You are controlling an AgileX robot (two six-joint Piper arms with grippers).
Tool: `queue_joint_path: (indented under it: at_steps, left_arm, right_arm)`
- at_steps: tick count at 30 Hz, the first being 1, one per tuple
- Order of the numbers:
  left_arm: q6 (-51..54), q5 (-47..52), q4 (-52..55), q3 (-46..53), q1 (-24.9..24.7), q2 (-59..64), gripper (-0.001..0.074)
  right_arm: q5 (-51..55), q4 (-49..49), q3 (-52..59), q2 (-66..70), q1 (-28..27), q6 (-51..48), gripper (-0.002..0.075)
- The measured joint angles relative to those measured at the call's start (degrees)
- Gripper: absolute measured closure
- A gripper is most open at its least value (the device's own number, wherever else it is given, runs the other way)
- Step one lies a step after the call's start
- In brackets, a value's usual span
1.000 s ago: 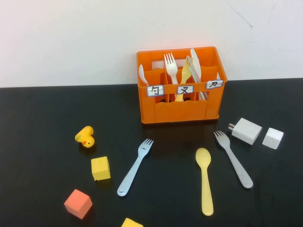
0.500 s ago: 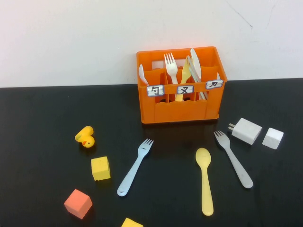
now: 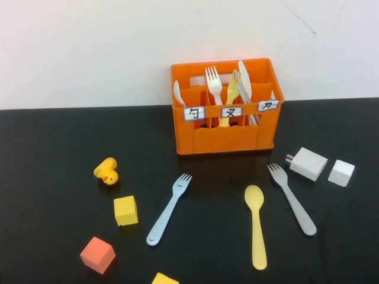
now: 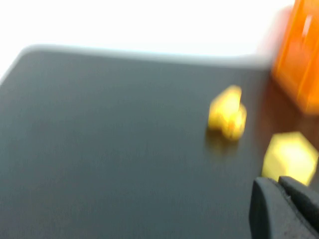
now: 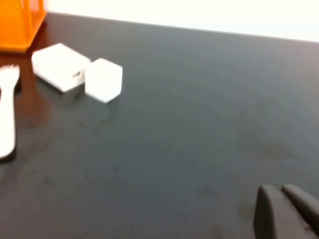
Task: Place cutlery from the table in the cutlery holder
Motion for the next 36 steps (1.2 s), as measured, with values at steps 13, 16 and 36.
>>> queue_joint_path:
  at_steps: [13, 16, 36]
  left_arm:
    - [-0.2, -40.8, -2.1, 0.0, 0.0, 0.0, 0.0736]
    - [-3.4, -43.8, -2.3, 0.0, 0.0, -0.1, 0.0736]
    - [-11.3, 7.4, -7.6, -29.2, 0.0, 15.8, 0.0736]
  right_arm:
    - [-37.2, -3.1, 0.5, 0.0, 0.0, -1.6, 0.0728]
    - [-43.1, -2.4, 0.5, 0.0, 0.0, -2.0, 0.0728]
    - [-18.0, 0.8, -16.8, 0.0, 0.0, 2.6, 0.0728]
